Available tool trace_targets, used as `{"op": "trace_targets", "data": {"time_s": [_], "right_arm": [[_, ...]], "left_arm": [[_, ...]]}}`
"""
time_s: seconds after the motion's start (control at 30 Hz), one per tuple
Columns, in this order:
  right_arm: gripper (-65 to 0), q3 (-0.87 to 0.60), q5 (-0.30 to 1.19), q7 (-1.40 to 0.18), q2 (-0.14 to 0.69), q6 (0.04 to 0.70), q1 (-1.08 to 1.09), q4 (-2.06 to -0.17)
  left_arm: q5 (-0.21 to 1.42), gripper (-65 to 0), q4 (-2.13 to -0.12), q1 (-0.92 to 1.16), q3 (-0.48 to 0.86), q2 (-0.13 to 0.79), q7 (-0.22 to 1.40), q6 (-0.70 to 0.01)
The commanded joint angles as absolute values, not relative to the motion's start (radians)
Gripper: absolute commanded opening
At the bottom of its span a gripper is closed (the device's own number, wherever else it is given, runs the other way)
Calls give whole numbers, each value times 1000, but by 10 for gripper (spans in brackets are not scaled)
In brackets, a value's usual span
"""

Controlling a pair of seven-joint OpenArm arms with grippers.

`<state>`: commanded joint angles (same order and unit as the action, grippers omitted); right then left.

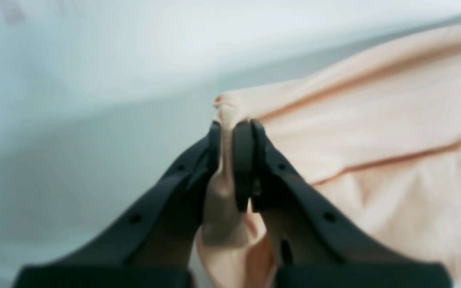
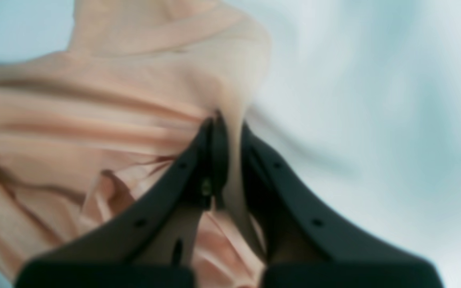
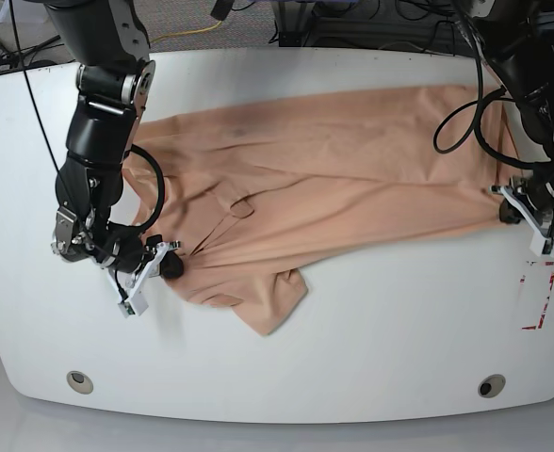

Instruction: Fold the T-shirt properly

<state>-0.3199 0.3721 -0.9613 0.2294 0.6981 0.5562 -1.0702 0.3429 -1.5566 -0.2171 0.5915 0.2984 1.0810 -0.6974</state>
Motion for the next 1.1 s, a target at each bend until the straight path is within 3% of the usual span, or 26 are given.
{"op": "trace_targets", "data": {"time_s": [0.47, 0.67, 0.8, 1.1], "right_arm": [[-650, -318, 372, -1092, 326, 698, 918, -1070], [-650, -275, 380, -1170, 349, 698, 1115, -1070], [-650, -199, 400, -1190, 389, 698, 1214, -1072], [-650, -193, 527, -1242, 433, 698, 1244, -1072]], "left_arm": [[338, -646, -1765, -555, 578, 309, 1207, -697], [338, -646, -1761, -763, 573, 381, 1227, -697], [337, -646, -1759, -872, 499, 440, 1227, -697], [341, -646, -1765, -929, 476, 463, 1245, -698]]}}
